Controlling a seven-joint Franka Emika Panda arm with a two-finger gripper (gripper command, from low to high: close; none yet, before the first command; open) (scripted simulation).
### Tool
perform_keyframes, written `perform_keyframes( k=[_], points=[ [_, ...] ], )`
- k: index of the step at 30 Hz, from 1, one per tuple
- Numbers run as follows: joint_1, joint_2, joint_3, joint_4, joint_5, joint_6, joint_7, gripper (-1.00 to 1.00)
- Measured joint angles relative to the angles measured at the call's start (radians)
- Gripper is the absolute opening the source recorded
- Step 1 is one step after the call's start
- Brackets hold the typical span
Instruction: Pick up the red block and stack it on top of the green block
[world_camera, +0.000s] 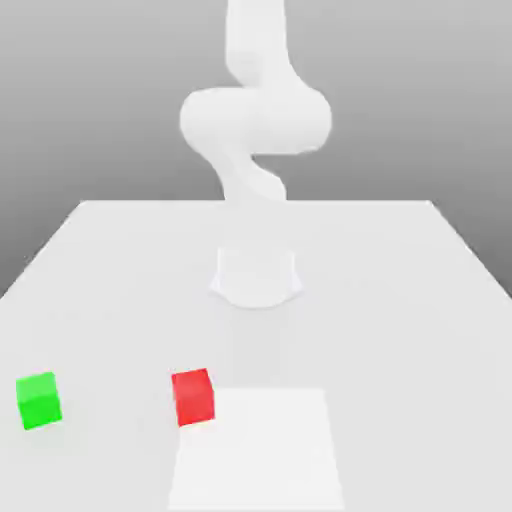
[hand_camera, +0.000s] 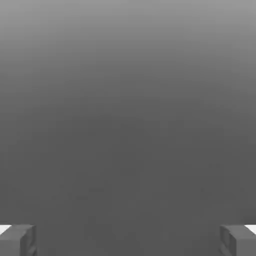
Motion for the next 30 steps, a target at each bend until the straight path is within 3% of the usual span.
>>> perform_keyframes(
  k=[13,18,24,29,30],
  points=[
    [-0.284,0.460,0.130,-0.342,-0.041,0.307,0.648,0.00],
    [-0.341,0.640,0.128,-0.481,0.020,0.435,0.855,0.00],
    [-0.352,0.794,0.112,-0.484,-0.024,0.563,0.938,0.00],
    [-0.296,0.927,0.037,-0.469,-0.104,0.675,0.995,0.00],
    [-0.287,0.942,0.026,-0.467,-0.111,0.688,0.999,-1.00]
  ],
)
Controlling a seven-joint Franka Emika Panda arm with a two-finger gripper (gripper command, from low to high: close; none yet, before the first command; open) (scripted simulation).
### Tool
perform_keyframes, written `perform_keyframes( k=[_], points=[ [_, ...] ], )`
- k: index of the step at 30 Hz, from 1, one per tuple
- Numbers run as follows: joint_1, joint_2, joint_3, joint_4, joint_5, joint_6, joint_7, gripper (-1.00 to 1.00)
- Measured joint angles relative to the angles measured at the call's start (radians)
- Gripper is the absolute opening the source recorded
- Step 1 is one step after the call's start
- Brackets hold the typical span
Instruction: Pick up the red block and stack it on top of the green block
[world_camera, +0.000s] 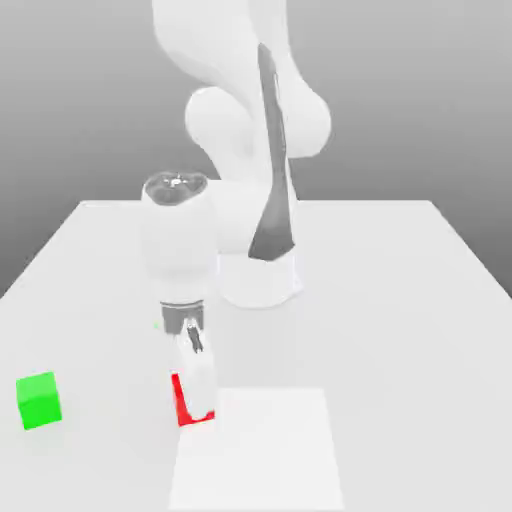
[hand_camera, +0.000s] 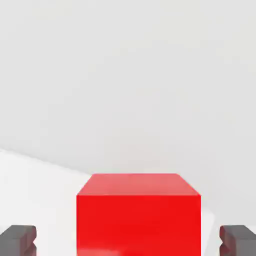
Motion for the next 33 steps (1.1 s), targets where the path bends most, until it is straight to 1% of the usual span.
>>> perform_keyframes(
  k=[7,12,17,20,26,28,31,32,33],
  points=[
    [-0.001,-0.002,0.001,0.000,0.000,0.000,0.001,-1.00],
    [-0.031,-0.119,0.051,-0.013,0.075,-0.098,-0.051,-1.00],
    [-0.017,-0.243,0.053,-0.035,0.133,-0.204,-0.095,-1.00],
    [-0.104,-0.242,0.005,0.031,0.150,-0.270,-0.083,-1.00],
    [-0.323,-0.169,-0.117,0.236,0.137,-0.402,-0.004,-1.00],
    [-0.335,-0.114,-0.123,0.263,0.138,-0.375,0.004,-1.00],
    [-0.341,-0.013,-0.115,0.275,0.150,-0.286,-0.002,-1.00],
    [-0.343,0.013,-0.112,0.276,0.154,-0.261,-0.005,1.00],
    [-0.343,0.013,-0.112,0.276,0.154,-0.261,-0.005,1.00]
  ],
)
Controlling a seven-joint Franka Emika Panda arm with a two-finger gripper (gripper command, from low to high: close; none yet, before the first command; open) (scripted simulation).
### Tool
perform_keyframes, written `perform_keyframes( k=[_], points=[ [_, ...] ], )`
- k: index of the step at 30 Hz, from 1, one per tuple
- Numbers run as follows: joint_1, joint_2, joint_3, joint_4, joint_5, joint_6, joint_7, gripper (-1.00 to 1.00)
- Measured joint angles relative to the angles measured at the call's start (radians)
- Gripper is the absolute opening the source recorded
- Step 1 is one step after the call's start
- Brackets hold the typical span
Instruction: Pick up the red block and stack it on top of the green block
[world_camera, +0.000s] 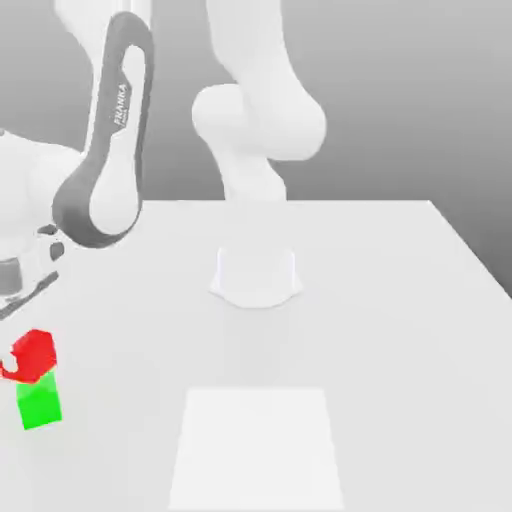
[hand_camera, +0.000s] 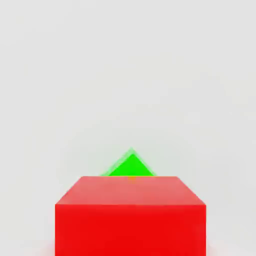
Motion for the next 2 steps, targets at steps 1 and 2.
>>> perform_keyframes(
  k=[1,2],
  points=[
    [0.000,0.000,0.000,0.000,0.000,0.000,0.000,1.00],
    [0.000,0.000,0.000,0.000,0.000,0.000,0.000,1.00]
  ],
)
